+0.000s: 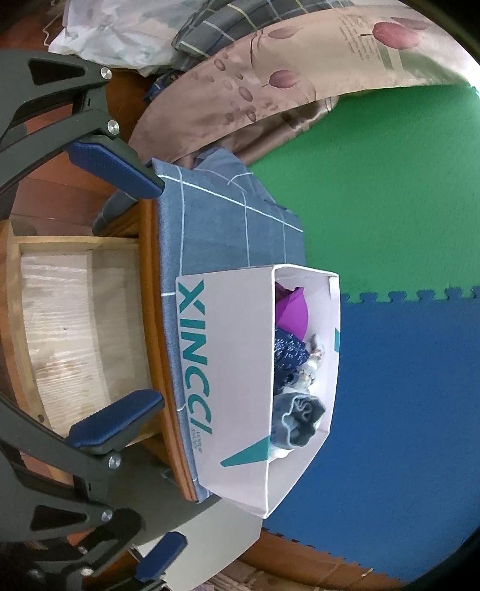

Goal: Take underwear out of drawer

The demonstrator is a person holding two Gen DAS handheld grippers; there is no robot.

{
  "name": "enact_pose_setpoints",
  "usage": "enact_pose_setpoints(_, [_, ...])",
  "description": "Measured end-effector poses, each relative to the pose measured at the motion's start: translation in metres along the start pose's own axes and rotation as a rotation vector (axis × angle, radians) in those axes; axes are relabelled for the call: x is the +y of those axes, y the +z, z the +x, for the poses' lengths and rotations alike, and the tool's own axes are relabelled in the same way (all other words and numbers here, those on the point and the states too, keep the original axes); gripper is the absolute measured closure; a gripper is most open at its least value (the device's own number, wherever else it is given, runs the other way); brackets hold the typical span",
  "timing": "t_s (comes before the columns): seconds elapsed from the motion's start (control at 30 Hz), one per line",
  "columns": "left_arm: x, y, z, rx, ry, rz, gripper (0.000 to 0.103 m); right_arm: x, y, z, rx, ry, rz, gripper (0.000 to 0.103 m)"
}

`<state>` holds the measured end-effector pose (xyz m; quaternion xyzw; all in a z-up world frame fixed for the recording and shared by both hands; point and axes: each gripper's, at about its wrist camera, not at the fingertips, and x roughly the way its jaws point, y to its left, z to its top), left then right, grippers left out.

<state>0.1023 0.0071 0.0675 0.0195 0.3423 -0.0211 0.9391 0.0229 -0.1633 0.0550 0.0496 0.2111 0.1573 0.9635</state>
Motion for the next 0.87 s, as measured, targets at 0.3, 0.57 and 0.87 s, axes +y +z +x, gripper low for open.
enact_pose_setpoints(0.3, [-0.009, -0.004, -0.002, -0.007, -0.009, 0.028, 0.0, -0.001, 0.001, -0.002, -0.004, 0.001, 0.002, 0.029])
enact_pose_setpoints(0.57, [-0.009, -0.009, 0.006, 0.001, 0.015, 0.017, 0.0, -0.002, 0.001, -0.003, -0.008, 0.002, 0.002, 0.029])
enact_pose_setpoints(0.87, [-0.006, -0.009, 0.009, 0.007, 0.004, 0.004, 0.0, -0.005, 0.0, -0.004, 0.001, 0.006, 0.008, 0.029])
